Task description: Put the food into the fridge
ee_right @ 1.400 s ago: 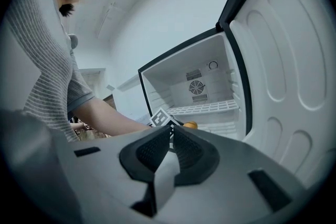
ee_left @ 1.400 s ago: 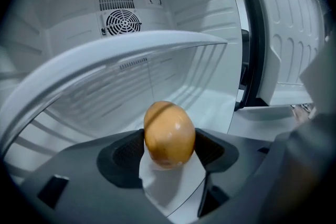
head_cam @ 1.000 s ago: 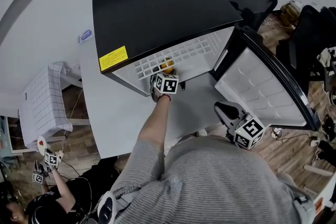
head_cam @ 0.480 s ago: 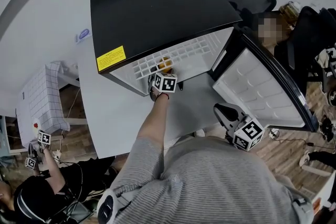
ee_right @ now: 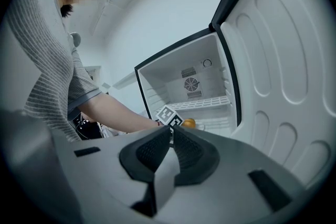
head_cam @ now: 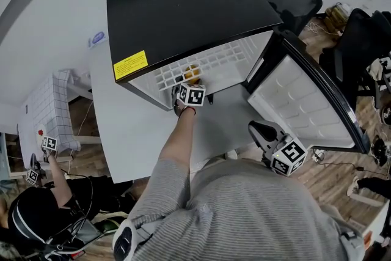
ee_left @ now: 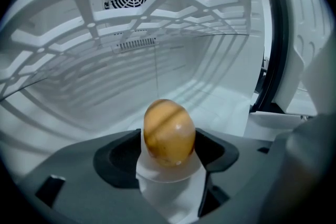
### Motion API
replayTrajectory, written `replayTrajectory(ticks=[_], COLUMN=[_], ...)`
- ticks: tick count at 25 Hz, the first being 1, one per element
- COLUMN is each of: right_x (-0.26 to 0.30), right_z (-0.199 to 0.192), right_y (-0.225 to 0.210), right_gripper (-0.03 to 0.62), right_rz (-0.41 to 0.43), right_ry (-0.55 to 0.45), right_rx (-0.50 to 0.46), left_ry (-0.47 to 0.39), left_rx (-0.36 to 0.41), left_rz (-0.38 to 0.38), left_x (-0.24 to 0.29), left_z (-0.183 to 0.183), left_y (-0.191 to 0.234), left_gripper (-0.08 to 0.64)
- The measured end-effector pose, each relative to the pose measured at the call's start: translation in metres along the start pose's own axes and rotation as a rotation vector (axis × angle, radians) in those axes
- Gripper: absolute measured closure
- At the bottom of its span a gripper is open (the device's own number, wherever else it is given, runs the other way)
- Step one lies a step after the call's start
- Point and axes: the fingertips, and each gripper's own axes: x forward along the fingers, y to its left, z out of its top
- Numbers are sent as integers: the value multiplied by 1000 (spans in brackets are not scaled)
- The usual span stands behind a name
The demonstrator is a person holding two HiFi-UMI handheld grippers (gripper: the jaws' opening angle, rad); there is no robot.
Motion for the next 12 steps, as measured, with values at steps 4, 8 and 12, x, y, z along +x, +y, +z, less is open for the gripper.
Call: replayTrajectory(ticks=[4,8,12], right_x=[-1,1,4], right_z=[-2,0,2], right_y=[0,2,5], right_gripper=[578,578,578], right_rz=[-1,7,21], right_ry=[2,-2,-3], right_rx=[1,-2,-8], left_ry=[-12,-21,-46], left_rx=[-5,-16,-10], left_rz=[9,3,0], left_x=[-2,-7,-14], left_z=[4,6,9], left_y=[4,2,-2], left_gripper=[248,235,205])
